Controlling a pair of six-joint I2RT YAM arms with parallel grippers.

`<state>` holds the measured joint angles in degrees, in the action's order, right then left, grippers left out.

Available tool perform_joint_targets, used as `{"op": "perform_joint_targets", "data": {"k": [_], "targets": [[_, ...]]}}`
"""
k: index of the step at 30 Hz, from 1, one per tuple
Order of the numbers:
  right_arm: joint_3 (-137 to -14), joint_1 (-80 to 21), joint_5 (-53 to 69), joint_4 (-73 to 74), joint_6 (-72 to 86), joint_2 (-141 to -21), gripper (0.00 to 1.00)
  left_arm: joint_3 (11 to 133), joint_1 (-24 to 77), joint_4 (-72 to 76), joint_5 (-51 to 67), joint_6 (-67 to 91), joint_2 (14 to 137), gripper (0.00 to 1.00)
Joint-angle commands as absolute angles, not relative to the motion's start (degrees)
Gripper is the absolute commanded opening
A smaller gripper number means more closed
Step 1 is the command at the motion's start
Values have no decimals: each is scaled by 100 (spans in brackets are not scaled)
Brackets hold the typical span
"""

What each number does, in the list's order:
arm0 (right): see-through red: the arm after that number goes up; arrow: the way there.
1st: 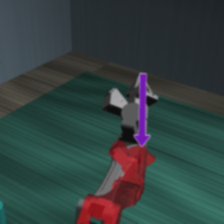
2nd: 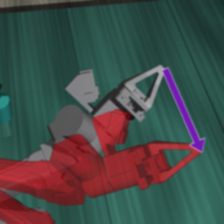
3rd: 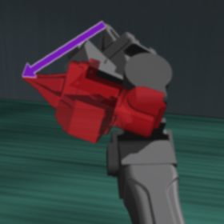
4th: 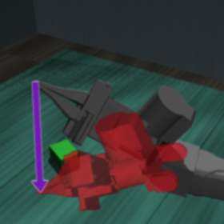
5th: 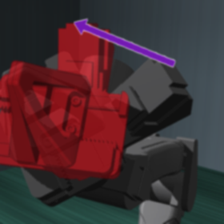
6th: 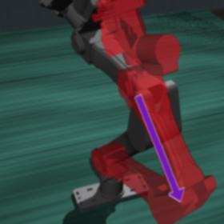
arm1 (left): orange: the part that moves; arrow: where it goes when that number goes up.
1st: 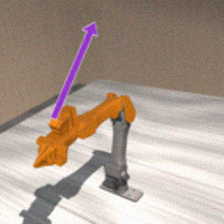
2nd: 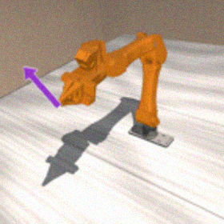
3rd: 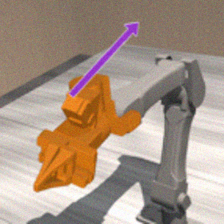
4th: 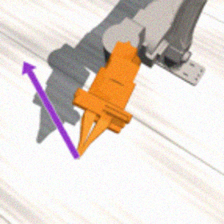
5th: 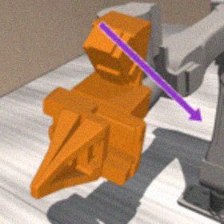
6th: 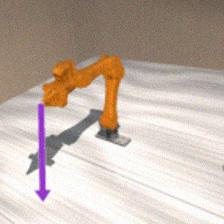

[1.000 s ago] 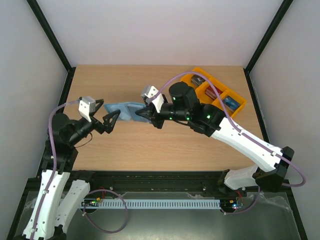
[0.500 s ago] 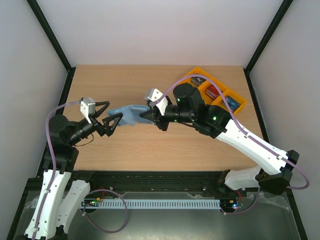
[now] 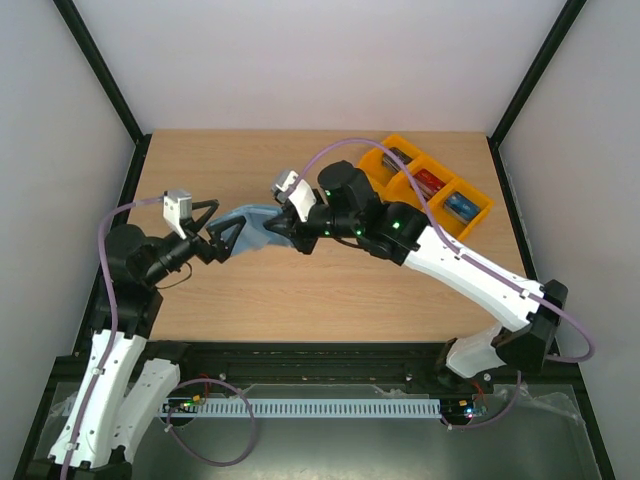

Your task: Take the credit cards out of the card holder

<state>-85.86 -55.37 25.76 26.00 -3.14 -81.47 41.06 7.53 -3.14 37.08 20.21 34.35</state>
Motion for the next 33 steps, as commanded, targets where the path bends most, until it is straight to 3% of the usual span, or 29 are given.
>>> {"op": "perform_joint_targets", "data": {"k": [1, 10, 18, 33], "targets": [[-8930, -5573, 2419, 2180, -82, -8288, 2, 4051, 799, -167, 3407, 2032, 3471, 100], [-9359, -5993, 1149, 2323, -121, -8722, 2, 4183, 809, -572, 2523, 1362, 3599, 99], [-9265, -5930, 1231, 2249, -237, -8395, 2, 4075, 721, -1301, 1900, 654, 3516, 96], [-8703, -5517, 2893, 2464, -885, -7722, 1, 4108, 461, -834, 3864, 1167, 3190, 81]]}}
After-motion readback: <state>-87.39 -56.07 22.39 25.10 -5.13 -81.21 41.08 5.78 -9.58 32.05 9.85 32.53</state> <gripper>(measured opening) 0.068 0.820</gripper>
